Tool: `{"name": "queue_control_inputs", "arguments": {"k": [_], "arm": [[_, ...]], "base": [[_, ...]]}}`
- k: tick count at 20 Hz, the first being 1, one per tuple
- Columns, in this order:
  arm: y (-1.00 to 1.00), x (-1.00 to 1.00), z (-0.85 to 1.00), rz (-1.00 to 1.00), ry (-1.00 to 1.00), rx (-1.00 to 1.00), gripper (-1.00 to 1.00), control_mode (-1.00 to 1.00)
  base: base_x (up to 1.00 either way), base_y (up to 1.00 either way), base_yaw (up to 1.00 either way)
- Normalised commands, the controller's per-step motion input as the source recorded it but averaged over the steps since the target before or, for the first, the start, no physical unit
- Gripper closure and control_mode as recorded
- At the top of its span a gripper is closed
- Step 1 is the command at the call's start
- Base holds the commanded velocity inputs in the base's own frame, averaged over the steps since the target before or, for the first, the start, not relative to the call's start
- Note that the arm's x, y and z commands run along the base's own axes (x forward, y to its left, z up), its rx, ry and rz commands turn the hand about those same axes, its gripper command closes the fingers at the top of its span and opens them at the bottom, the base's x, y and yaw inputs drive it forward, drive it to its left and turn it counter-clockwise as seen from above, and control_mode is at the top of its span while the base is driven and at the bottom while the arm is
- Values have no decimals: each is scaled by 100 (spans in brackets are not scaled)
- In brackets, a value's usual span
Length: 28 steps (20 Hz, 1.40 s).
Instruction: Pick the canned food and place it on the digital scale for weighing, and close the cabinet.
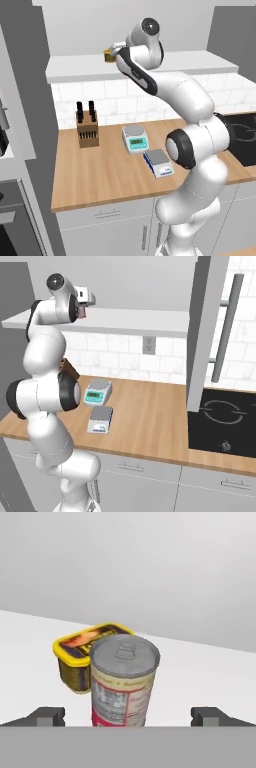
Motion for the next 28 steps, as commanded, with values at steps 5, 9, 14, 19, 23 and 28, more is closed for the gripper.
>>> {"name": "queue_control_inputs", "arguments": {"k": [5, 9, 14, 19, 23, 28], "arm": [[2, 23, 0, 0, 0, 0, -100, -100], [12, 28, 0, -1, 0, 0, -100, -100], [14, 27, 0, 0, 0, 0, -100, -100], [17, 22, -5, -1, 0, 0, 100, -100], [1, 5, -6, 0, 0, 0, 100, -100], [0, -40, -22, 0, -10, 0, 100, -100]], "base": [[0, 0, 0], [0, 0, 0], [0, 0, 0], [0, 0, 0], [0, 0, 0], [0, 0, 0]]}}
